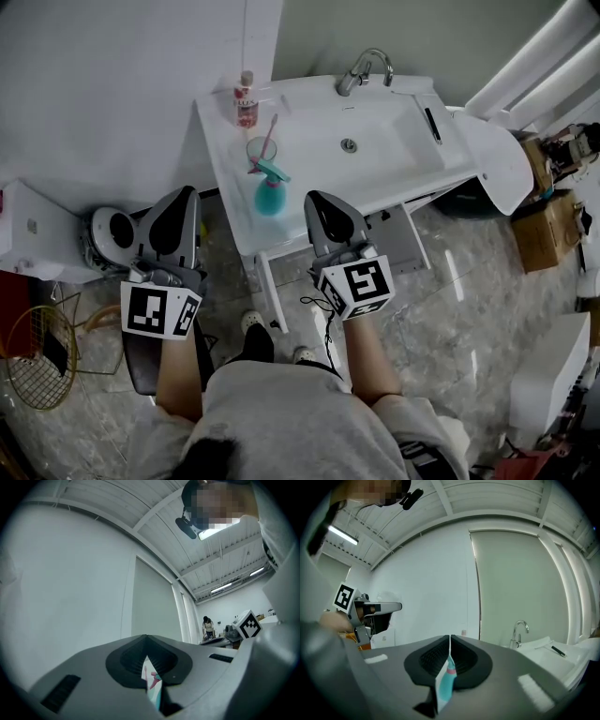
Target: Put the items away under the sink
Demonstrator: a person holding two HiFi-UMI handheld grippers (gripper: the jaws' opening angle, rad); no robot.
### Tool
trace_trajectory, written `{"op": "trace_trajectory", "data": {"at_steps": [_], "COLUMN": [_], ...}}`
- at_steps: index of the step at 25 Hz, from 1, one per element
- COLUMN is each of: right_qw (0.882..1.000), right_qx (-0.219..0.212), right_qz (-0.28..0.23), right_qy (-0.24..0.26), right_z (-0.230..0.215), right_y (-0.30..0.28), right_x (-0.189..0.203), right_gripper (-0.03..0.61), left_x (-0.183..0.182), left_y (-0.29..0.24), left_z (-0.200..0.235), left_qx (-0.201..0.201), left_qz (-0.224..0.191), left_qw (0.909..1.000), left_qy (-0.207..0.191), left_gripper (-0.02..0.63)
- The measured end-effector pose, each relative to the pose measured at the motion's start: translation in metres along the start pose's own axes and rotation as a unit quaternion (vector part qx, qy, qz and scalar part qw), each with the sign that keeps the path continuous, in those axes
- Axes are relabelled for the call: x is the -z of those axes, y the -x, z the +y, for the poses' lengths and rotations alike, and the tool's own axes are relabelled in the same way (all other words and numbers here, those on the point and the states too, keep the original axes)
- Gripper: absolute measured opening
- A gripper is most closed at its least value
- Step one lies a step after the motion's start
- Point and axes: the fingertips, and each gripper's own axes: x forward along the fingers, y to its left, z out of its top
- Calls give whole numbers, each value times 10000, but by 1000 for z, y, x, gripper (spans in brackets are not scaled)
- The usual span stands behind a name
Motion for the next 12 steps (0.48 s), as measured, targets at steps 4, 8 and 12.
{"op": "trace_trajectory", "data": {"at_steps": [4, 8, 12], "right_qw": [9993, 9978, 9957], "right_qx": [-103, -203, -346], "right_qz": [353, 622, 850], "right_qy": [-88, -82, -112], "right_z": [0, -5, -11], "right_y": [-19, -37, -54], "right_x": [32, 54, 71], "right_gripper": [65, 110, 148], "left_x": [19, 31, 41], "left_y": [-7, -15, -18], "left_z": [12, 21, 28], "left_qx": [72, 131, 168], "left_qz": [158, 254, 315], "left_qw": [9998, 9994, 9991], "left_qy": [103, 176, 219], "left_gripper": [-2, -2, -2]}}
